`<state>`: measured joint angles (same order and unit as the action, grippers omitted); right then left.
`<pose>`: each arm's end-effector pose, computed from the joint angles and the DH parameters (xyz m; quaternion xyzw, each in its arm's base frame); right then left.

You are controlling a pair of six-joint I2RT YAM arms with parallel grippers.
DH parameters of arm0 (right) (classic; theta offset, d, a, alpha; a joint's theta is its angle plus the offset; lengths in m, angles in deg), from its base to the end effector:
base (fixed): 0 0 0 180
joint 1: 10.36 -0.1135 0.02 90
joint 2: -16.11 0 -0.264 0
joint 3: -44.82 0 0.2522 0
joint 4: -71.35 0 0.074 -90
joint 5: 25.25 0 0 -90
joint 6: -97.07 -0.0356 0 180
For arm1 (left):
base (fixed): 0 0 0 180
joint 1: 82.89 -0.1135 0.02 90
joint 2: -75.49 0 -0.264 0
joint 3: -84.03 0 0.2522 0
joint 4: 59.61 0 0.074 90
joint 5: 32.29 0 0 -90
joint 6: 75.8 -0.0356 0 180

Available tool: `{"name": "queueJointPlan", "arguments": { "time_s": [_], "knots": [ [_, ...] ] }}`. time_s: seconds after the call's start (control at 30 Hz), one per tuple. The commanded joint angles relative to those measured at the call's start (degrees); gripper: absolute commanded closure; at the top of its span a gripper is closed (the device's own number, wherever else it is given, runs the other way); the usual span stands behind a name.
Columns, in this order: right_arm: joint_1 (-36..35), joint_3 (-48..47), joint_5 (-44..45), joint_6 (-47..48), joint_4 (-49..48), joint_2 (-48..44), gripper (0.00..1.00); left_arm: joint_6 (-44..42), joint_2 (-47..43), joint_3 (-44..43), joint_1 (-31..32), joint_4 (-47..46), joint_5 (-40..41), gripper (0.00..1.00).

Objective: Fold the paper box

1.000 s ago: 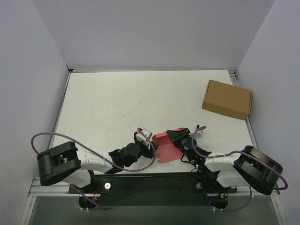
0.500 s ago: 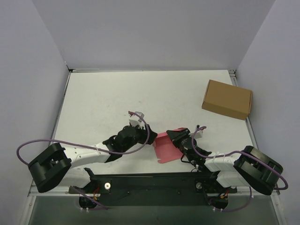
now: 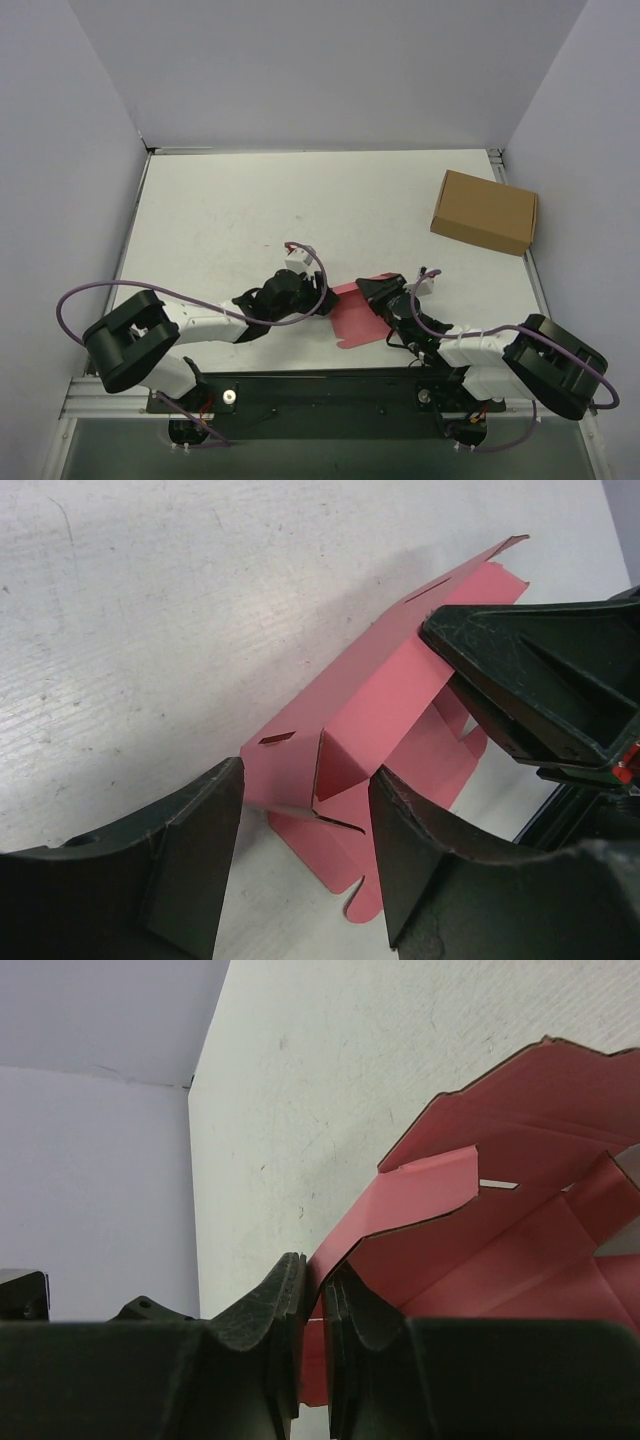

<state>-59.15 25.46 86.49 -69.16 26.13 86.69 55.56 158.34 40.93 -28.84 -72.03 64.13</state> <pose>0.1395 0.1393 0.1547 0.2957 0.6791 0.5182 0.4276 0.1666 -0.2229 0.1640 0.0653 0.8508 -0.3519 0.3848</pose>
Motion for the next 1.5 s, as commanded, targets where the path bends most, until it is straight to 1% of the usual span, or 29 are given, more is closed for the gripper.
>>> {"name": "queueJointPlan", "arguments": {
  "time_s": [0.0, 0.1, 0.13, 0.27, 0.4, 0.47, 0.57, 0.6, 0.73, 0.9, 1.1, 1.3, 1.47],
  "knots": [
    [-0.25, 1.21, 2.78, 3.19, 5.72, -0.36, 1.00, 0.65, -1.37, 1.13, -0.16, -8.62, -3.67, 0.37],
    [-0.25, 1.12, 2.87, 3.19, 6.24, -0.71, 1.00, -2.33, -4.00, 3.15, -0.17, -11.96, -4.83, 0.31],
    [-0.25, 1.04, 2.79, 3.19, 6.42, -0.97, 1.00, -4.17, -4.71, 3.93, -0.25, -12.32, -4.57, 0.27],
    [-0.25, 1.04, 2.96, 3.28, 7.47, -1.94, 1.00, -9.98, -10.06, 8.33, -1.13, -14.07, -2.29, 0.23],
    [-0.25, 1.04, 3.31, 3.36, 8.44, -2.82, 1.00, -14.73, -14.37, 13.16, -2.18, -14.43, -0.10, 0.22],
    [-0.34, 1.04, 3.49, 3.19, 8.88, -3.26, 1.00, -16.48, -14.12, 13.70, -2.27, -13.82, 0.88, 0.23],
    [-0.34, 0.95, 3.57, 3.19, 8.88, -3.35, 1.00, -18.86, -10.44, 12.82, -2.10, -13.12, 2.28, 0.25],
    [-0.34, 0.86, 3.58, 3.28, 8.88, -3.26, 1.00, -19.65, -7.90, 12.30, -2.01, -13.29, 2.11, 0.28],
    [-0.34, 0.86, 3.58, 3.19, 8.97, -3.00, 1.00, -21.58, -2.18, 10.02, -0.87, -16.62, 1.76, 0.30],
    [-0.42, 0.69, 3.40, 3.10, 9.06, -2.65, 1.00, -24.75, 3.80, 6.32, 3.78, -19.96, 3.95, 0.31],
    [-0.42, 0.95, 3.40, 2.93, 9.15, -2.73, 1.00, -25.90, 7.50, 5.52, 5.81, -25.33, 6.50, 0.42],
    [-0.34, 0.95, 3.14, 2.93, 8.88, -2.56, 1.00, -28.17, 9.35, 6.14, 7.39, -29.54, 9.22, 0.47],
    [-0.42, 0.95, 2.87, 3.01, 8.44, -2.21, 1.00, -29.67, 12.07, 5.53, 9.24, -33.94, 12.03, 0.49]
  ]
}}
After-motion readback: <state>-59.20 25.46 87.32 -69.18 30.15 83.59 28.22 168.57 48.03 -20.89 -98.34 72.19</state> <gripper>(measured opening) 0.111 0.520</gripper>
